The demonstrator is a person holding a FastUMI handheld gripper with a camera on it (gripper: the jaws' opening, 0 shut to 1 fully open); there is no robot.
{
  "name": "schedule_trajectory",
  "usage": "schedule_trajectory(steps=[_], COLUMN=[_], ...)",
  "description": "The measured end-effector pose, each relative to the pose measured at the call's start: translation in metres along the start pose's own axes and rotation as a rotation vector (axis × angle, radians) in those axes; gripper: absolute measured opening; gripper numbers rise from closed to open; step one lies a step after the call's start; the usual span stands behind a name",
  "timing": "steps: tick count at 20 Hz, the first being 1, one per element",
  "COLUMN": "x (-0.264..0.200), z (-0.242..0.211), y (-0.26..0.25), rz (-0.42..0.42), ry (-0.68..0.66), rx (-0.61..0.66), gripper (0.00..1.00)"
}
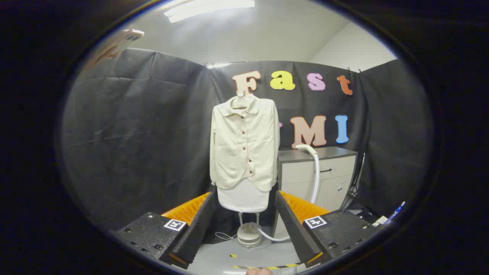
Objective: Iron the clothes twice with a garment steamer, once on the left side and once on the right side.
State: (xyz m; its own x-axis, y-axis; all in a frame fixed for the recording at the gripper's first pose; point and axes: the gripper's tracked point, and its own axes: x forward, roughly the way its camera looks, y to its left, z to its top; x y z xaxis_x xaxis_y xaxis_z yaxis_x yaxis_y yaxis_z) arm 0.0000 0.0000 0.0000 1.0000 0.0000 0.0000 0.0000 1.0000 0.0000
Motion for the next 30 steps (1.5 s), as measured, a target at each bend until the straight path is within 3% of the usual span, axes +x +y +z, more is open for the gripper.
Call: schedule_trajectory(steps=[30], x=[0.014], z=[-0.004], y=[0.003], rz=[-0.018], ry=[0.022], rx=[0.032], gripper=[0.97])
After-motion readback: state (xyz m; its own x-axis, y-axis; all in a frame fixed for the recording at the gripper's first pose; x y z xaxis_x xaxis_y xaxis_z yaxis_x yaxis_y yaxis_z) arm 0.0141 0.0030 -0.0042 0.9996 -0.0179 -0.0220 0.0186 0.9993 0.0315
